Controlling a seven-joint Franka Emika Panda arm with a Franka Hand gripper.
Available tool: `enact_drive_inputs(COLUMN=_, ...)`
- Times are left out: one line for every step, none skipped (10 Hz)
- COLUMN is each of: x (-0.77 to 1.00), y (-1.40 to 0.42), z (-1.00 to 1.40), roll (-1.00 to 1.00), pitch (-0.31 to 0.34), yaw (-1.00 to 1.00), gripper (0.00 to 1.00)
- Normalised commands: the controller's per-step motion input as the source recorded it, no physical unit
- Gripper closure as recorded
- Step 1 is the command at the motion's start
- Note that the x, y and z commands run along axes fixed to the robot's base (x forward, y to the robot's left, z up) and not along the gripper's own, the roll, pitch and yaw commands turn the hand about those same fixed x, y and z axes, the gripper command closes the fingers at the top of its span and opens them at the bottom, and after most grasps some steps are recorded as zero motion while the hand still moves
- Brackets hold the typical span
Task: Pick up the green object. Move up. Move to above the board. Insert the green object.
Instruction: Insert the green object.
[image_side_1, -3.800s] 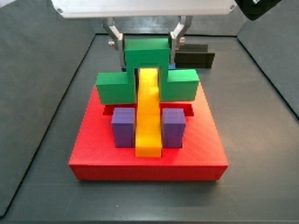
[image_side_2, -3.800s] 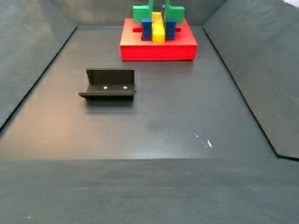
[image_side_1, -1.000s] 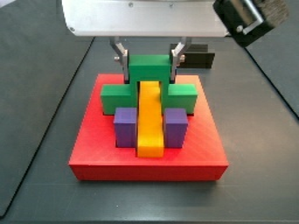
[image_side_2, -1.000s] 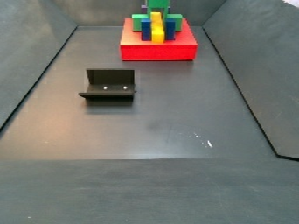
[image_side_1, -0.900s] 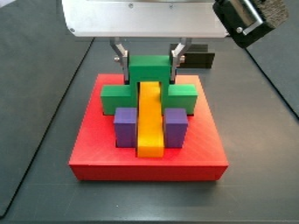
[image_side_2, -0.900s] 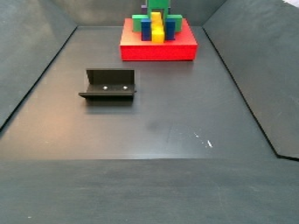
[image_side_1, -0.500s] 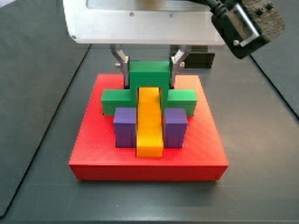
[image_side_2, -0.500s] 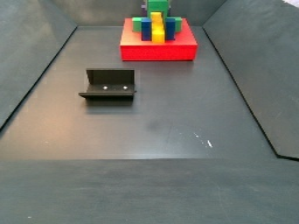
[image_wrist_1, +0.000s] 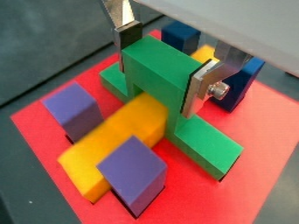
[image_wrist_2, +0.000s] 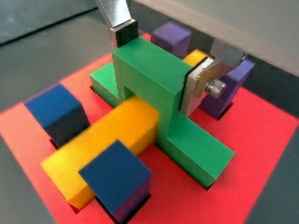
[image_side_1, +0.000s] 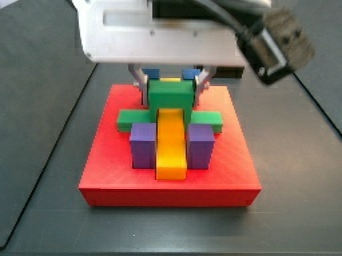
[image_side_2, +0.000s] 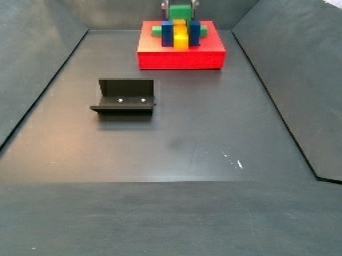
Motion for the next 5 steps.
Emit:
enact_drive_inputs(x=0.07, y=-0.06, z=-0.76, roll=0.00, pitch=-0.066, yaw=-0.03, gripper=1.00)
enact_drive_inputs(x=0.07, y=-0.05, z=-0.42, roll=0.00, pitch=-0.024, yaw=-0.01, gripper=1.00)
enact_drive_inputs(x=-0.02, y=0.00, z=0.00, roll=0.00, pitch=0.000, yaw=0.00, gripper=1.00)
enact_drive_inputs(x=-0.08, y=-0.13, z=-0.06, roll=0.04, pitch=0.000, yaw=0.00, gripper=1.00)
enact_drive_inputs(x=-0.06, y=-0.15, z=-0.14, roll=0.02, pitch=0.000, yaw=0.00, gripper=1.00)
